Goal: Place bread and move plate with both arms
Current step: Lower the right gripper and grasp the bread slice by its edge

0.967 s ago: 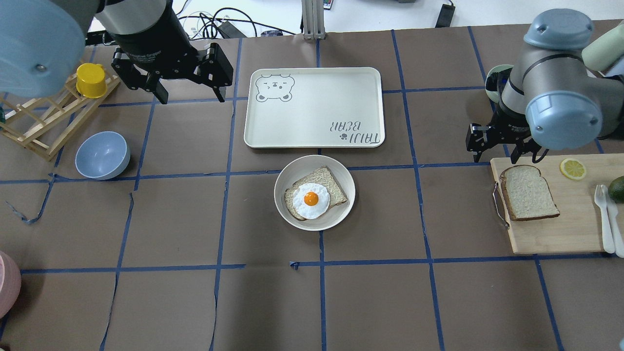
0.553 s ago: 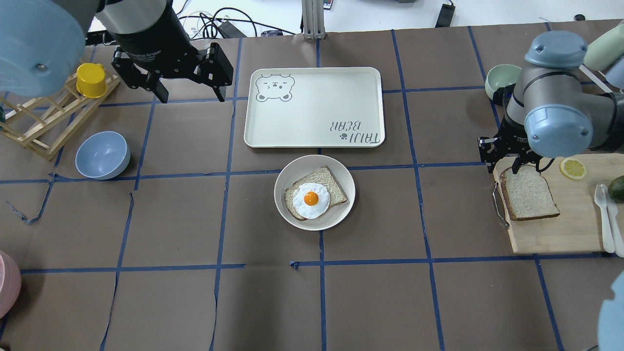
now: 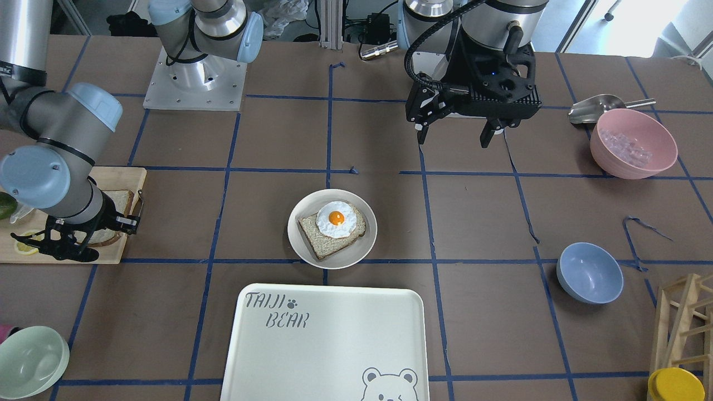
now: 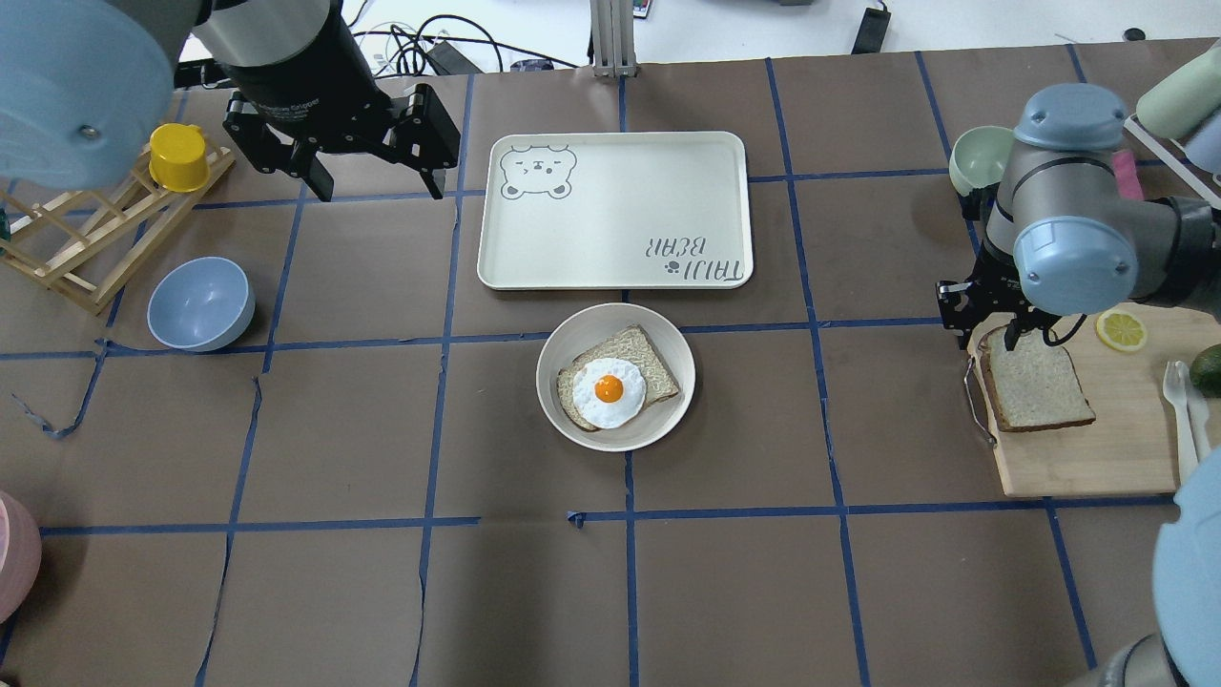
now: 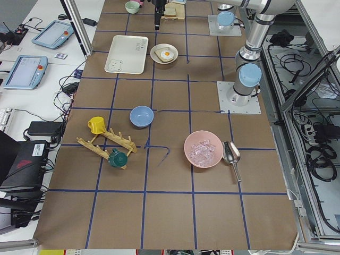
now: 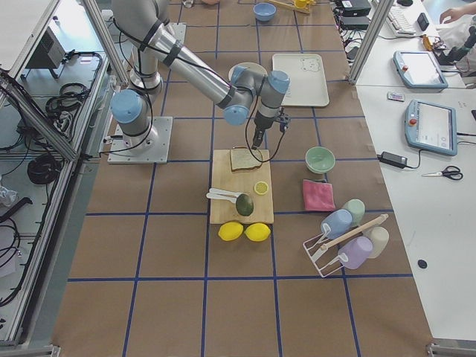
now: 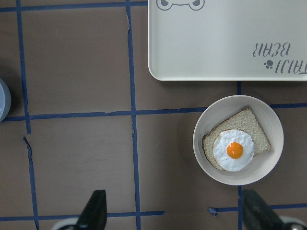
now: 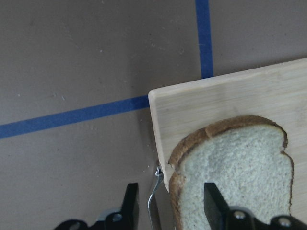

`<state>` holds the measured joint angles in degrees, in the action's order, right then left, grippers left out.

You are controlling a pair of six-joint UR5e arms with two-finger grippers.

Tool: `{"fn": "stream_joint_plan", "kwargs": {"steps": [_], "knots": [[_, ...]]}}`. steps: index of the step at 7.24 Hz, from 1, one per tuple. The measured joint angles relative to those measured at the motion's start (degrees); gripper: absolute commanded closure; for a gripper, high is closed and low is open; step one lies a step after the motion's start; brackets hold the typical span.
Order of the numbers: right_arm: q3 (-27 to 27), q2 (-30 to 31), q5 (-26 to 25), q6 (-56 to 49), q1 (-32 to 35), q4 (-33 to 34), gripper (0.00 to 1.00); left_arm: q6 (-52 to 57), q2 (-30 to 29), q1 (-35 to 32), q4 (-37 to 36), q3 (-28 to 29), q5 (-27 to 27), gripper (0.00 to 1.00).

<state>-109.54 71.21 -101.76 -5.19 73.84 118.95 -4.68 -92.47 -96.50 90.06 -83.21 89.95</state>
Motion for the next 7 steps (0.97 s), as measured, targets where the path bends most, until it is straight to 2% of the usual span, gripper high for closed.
{"fn": "stream_joint_plan", "kwargs": {"steps": [4,5,7], "knots": [[0.0,-1.6,0.3,-0.1,-2.6,0.1,0.49,-0.1,0.2,-0.1,0.2,0.1,-0.2,0.0],[0.0,-1.8,0.3,-0.1,-2.7,0.1,0.6,-0.1,0.2,-0.1,0.3,0.1,-0.2,0.0],[0.0,-2.2,0.4,0.0,-2.7,0.1,0.99,-0.2,0.3,0.0,0.3,0.2,-0.2,0.0]]}}
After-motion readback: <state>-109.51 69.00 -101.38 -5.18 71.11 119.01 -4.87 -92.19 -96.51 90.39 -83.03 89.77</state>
